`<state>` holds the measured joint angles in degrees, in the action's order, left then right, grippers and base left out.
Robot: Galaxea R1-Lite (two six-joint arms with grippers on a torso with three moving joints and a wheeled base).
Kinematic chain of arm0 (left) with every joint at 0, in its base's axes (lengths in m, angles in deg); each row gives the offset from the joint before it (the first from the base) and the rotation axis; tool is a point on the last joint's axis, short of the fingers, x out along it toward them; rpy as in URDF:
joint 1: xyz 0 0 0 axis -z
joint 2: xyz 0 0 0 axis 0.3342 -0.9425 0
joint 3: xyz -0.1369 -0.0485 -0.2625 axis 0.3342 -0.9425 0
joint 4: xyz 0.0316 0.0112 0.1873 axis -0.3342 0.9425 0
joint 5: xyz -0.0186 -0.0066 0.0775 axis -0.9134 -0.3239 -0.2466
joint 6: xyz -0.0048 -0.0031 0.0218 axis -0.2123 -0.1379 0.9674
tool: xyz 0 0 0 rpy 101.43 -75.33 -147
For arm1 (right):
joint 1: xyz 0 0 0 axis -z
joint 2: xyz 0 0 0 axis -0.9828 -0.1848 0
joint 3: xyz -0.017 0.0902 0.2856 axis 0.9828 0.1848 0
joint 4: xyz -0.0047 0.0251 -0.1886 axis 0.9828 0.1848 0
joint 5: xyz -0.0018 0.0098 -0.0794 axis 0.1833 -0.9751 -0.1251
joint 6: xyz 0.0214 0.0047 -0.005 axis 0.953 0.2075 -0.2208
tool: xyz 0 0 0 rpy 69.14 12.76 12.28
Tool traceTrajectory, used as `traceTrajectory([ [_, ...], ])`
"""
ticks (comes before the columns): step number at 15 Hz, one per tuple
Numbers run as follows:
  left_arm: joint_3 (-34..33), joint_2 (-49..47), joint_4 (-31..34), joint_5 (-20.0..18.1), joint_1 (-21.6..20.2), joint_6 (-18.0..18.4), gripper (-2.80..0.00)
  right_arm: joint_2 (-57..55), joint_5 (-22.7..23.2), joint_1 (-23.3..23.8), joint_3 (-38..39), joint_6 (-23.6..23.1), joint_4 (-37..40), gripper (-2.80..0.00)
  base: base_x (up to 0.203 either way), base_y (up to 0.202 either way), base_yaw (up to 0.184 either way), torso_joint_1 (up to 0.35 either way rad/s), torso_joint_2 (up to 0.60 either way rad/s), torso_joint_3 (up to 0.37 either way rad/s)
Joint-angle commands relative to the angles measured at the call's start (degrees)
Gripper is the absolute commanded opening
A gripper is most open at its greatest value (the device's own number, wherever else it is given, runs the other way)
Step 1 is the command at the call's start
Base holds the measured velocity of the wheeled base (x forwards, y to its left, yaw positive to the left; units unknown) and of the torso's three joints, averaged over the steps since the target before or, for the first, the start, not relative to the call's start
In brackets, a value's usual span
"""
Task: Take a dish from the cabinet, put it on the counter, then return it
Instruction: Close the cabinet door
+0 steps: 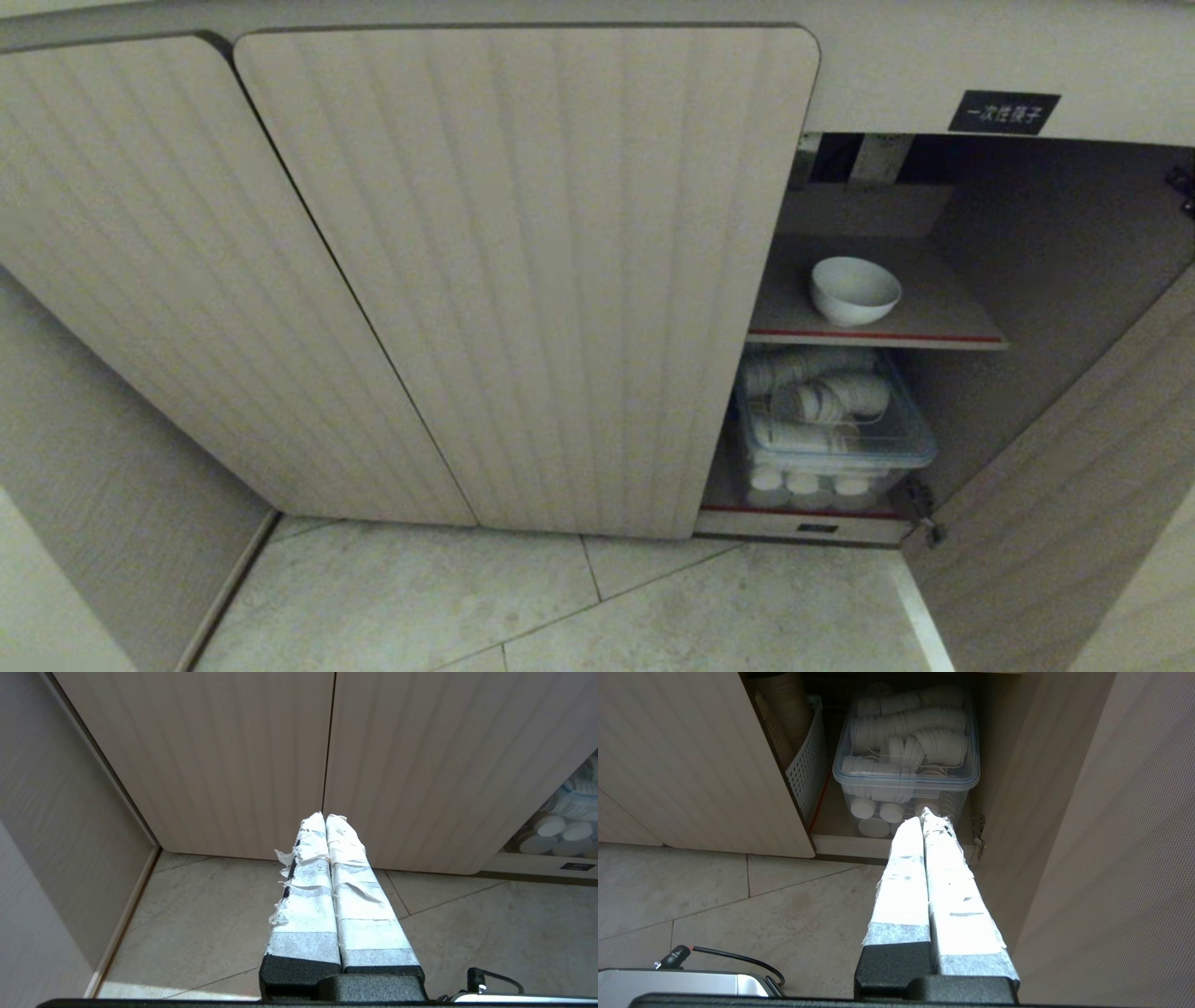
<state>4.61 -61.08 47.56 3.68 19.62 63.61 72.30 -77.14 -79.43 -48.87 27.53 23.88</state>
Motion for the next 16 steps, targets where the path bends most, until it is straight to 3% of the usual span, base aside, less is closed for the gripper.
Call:
traceTrajectory([
  [1, -0.04, 0.02, -0.04, 0.03, -0.01, -0.03, -2.80, -0.11, 0.08, -0.01, 0.00, -0.09, 0.00, -2.80, 0.000, 0.000, 0.000, 0.000, 0.00, 0.000],
  [16, 0.03, 0.02, -0.04, -0.03, -0.01, -0.03, -2.80, -0.11, 0.00, -0.01, 0.00, 0.08, 0.00, -2.80, 0.000, 0.000, 0.000, 0.000, 0.00, 0.000],
])
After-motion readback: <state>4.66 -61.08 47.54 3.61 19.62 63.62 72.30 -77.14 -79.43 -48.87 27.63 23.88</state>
